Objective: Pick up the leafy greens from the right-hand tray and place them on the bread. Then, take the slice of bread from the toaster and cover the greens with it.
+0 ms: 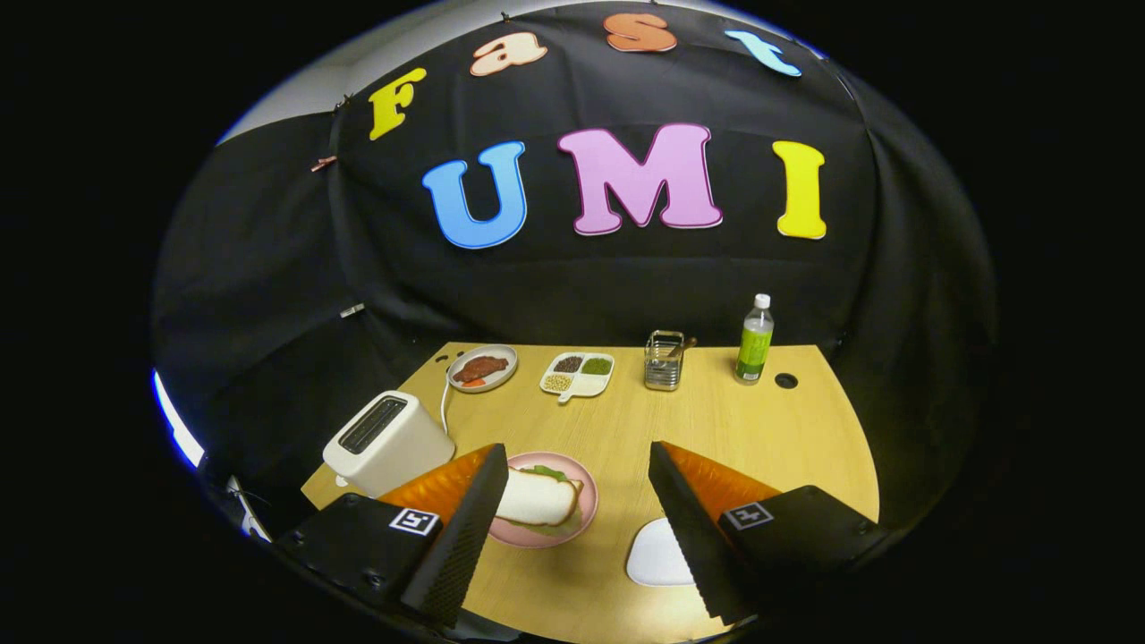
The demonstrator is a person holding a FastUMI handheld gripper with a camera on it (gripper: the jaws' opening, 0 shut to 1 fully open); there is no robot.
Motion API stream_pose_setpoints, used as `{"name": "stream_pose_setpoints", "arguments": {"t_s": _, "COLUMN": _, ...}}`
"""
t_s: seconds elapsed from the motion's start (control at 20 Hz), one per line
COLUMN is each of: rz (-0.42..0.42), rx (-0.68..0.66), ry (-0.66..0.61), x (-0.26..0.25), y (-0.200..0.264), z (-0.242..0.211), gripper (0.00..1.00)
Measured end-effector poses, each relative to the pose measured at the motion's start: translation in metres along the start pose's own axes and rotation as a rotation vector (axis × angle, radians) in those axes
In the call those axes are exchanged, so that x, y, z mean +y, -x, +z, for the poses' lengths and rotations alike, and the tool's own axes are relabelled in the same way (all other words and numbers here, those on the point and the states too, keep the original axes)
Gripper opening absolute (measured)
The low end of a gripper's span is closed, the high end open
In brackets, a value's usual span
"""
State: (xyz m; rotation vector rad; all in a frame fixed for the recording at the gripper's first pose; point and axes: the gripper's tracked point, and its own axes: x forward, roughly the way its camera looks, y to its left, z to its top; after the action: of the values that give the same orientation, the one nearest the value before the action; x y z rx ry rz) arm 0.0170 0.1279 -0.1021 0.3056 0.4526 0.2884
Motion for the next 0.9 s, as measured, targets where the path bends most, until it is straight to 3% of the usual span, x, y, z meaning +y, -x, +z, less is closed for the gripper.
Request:
{"name": "stream_pose_setpoints", "arguments": {"t_s": 0.35, "rz": -0.051, "rx": -0.102, "ry": 0.100, "x": -0.039, "y": 0.046, "z": 0.021, "gripper": 0.99}}
{"name": "stream_pose_setpoints", "arguments": {"t_s": 0.9, "rz": -0.085, "rx": -0.114, "ry": 0.036, "x": -0.072, "y": 0.061, "z": 0.014, "gripper": 0.99}}
